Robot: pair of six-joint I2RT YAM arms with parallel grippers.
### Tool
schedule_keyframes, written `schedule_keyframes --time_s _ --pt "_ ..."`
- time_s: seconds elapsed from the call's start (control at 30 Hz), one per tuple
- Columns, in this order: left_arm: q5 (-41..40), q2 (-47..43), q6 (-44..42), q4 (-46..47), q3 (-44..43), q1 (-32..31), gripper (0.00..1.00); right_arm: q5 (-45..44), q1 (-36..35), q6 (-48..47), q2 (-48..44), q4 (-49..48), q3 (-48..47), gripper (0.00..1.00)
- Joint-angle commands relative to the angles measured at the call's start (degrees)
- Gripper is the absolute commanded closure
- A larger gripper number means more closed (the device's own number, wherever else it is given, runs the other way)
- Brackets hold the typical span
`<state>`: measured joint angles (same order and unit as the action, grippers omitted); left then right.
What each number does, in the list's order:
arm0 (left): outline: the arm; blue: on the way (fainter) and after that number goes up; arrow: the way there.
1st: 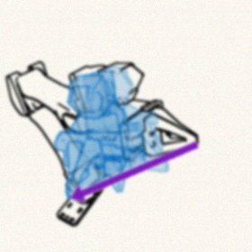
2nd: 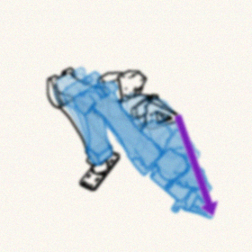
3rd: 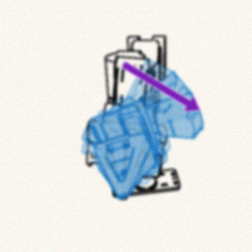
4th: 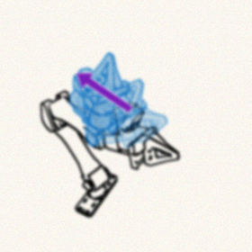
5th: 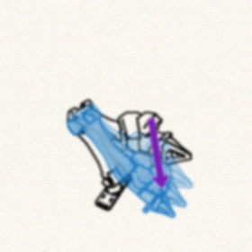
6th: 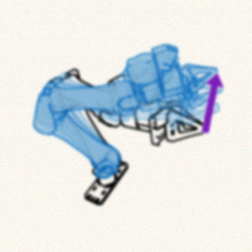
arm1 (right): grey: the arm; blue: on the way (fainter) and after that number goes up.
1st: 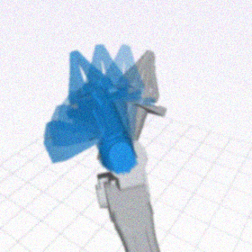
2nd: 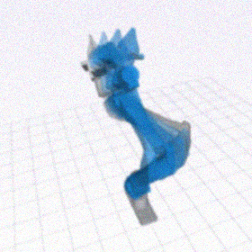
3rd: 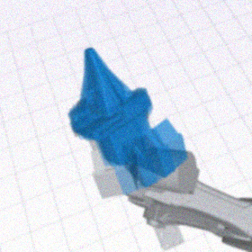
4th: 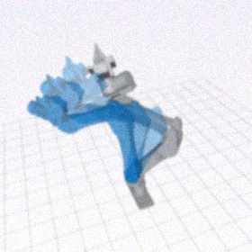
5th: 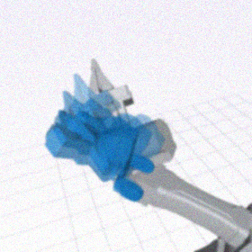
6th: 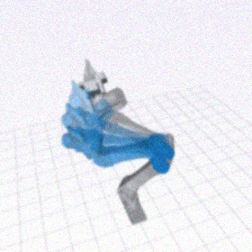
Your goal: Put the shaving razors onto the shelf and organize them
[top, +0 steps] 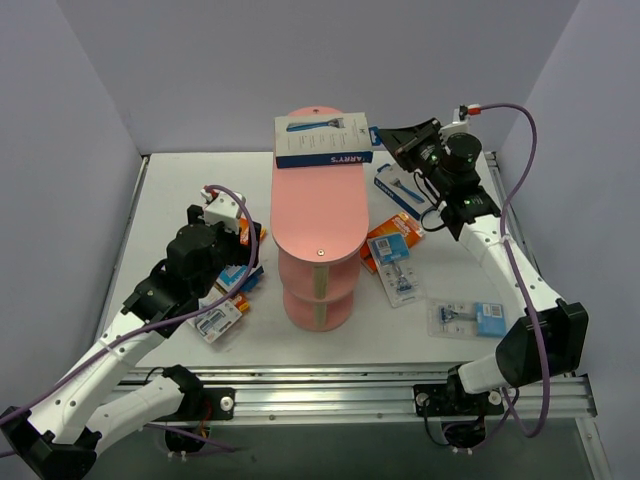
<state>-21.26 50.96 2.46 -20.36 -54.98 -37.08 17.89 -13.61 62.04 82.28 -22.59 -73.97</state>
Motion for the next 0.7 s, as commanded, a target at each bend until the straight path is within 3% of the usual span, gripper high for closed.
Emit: schedule_keyframes --time_s 0.0,0.67 --pt "-0.7 0.0 -0.5 1.8 -0.4 -0.4 0.06 -3.3 -0.7 0.5 -3.3 -4.5 0.6 1.0" --pt "-0.5 0.0 -0.5 1.7 -0.4 -0.4 0.06 -9.5 -3.9 2.2 -4.8 -9.0 4.5 1.0"
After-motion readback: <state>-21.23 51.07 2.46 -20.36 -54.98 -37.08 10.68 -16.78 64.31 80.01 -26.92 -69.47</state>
